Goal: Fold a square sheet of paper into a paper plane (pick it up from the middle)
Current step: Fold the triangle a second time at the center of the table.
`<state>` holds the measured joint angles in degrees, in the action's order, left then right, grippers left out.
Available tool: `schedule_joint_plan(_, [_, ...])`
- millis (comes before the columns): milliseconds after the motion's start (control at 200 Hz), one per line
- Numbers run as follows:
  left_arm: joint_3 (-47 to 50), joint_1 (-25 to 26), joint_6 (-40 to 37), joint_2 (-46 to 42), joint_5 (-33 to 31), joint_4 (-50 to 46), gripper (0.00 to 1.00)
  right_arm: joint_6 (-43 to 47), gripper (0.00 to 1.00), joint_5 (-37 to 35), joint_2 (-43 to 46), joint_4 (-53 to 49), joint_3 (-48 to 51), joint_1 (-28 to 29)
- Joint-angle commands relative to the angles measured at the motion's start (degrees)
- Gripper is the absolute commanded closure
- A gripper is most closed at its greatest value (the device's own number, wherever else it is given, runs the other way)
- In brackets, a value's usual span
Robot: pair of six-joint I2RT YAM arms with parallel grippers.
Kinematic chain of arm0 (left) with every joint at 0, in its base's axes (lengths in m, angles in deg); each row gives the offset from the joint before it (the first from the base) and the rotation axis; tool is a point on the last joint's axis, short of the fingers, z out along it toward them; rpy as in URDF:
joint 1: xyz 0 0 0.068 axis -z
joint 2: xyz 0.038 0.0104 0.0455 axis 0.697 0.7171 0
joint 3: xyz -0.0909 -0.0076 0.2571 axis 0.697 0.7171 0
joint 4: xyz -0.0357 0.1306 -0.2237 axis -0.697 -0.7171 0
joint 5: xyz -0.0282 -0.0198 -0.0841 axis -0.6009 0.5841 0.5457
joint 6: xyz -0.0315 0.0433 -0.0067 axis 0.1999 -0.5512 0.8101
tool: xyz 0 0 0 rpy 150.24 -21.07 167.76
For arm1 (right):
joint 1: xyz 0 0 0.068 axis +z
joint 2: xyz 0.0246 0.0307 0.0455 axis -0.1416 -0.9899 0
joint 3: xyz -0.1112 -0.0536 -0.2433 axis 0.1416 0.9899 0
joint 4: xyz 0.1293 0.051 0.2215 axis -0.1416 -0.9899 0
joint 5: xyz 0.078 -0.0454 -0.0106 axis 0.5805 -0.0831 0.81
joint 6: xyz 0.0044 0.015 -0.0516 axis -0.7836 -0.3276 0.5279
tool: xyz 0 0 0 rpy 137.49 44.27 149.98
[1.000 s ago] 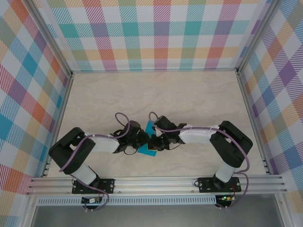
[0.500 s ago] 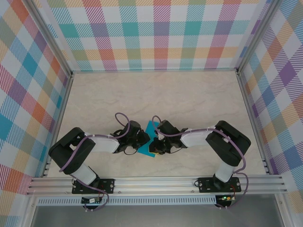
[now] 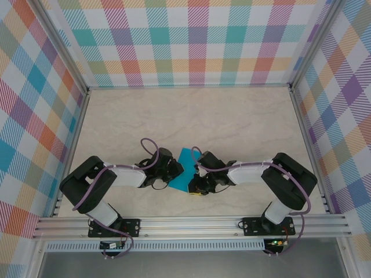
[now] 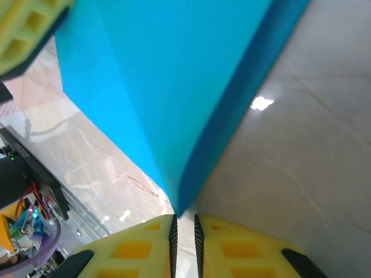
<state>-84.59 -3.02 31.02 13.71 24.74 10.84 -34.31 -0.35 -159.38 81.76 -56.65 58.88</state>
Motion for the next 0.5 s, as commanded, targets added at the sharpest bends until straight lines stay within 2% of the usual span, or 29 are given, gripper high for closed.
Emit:
schedule_joint_plan(0, [1.43, 0.32, 0.04, 0.73, -1.95, -3.36, 0.89, 2.44, 0.81, -1.85, 3.41, -9.17, 0.79, 0.5])
schedule_joint_plan(185, [2.35, 1.98, 4.68, -1.34, -4.1, -2.46, 0.9, 2.41, 0.81, -6.14, 7.76, -12.03, -3.46, 0.51])
schedule_joint_plan(355, [2.49, 4.51, 8.24, -3.1, -7.59, -2.55, 0.89, -0.5, 0.83, -2.61, 4.64, -6.42, -7.61, 0.97])
schedule_joint_plan(495, [2.55, 5.69, 9.1, -4.04, -9.5, -3.48, 0.9, -2.97, 0.84, -2.84, 0.94, -3.84, -9.76, 1.47])
